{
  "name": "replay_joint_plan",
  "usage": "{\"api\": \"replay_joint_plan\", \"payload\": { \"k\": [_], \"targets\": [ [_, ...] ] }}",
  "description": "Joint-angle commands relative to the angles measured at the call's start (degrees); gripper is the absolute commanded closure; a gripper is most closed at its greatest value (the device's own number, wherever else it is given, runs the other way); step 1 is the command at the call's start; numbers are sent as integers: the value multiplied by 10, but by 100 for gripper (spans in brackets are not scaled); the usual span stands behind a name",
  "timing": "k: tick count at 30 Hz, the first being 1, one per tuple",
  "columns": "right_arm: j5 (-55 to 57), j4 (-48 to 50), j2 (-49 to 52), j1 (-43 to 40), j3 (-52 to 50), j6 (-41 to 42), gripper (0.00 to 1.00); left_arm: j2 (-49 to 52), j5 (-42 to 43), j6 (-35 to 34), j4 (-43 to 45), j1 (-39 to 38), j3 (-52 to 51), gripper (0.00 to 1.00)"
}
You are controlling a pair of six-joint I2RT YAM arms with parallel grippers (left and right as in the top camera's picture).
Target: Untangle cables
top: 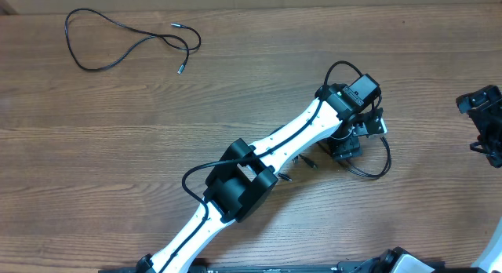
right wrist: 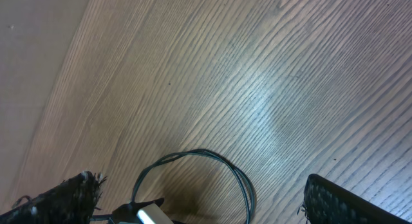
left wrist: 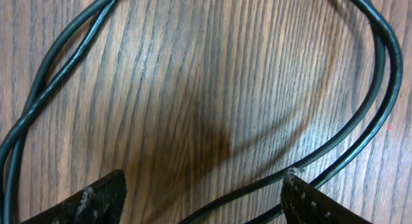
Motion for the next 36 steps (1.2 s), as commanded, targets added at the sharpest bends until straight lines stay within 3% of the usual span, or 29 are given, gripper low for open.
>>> {"api": "replay_joint_plan", "payload": {
  "k": [1,31,36],
  "targets": [
    [7,3,-2,-1,6,-5,0,-2,27,5,3,2,-16,23],
    [7,3,-2,-1,6,-5,0,-2,22,24,57,7,-96,26],
    [7,3,-2,-1,6,-5,0,-2,22,24,59,8,-99,32]
  ]
}}
